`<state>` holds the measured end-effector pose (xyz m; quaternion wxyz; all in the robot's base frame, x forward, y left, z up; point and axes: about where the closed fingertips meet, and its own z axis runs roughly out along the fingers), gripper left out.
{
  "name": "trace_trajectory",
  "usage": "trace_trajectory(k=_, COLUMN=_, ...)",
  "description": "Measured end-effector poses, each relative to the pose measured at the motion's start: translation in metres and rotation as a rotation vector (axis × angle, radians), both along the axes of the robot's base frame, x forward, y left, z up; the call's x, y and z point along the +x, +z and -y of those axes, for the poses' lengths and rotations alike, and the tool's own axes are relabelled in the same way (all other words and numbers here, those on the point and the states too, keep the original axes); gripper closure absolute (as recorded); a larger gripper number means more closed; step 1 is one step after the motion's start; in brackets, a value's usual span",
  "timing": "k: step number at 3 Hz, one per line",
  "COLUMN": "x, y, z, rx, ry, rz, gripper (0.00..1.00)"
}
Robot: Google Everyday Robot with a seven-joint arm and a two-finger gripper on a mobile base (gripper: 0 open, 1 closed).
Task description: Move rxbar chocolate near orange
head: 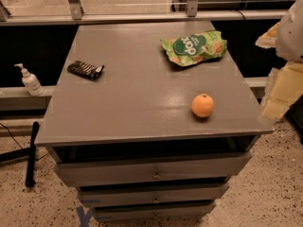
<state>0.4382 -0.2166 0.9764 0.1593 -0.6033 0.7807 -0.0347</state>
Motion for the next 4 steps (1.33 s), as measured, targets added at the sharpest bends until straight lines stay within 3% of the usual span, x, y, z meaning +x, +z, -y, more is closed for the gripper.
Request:
trace_trajectory(k=1, x=0.0, y=0.001, z=0.0, rx=0.0, ry=0.001, rz=0.003, gripper=0.0)
trace_trajectory(k=2, x=0.015, y=-0.003, z=-0.015, rx=0.031, ry=0.018, rz=0.015, gripper=0.0)
trace_trajectory(k=3, x=0.051, y=-0.014, z=-0.059, rx=0.111, ry=0.074, rz=0.038, gripper=0.0)
trace_trajectory(k=4, x=0.09, y=-0.03, z=-0.128, rx=0.222, ry=0.144, rz=0.067, gripper=0.0)
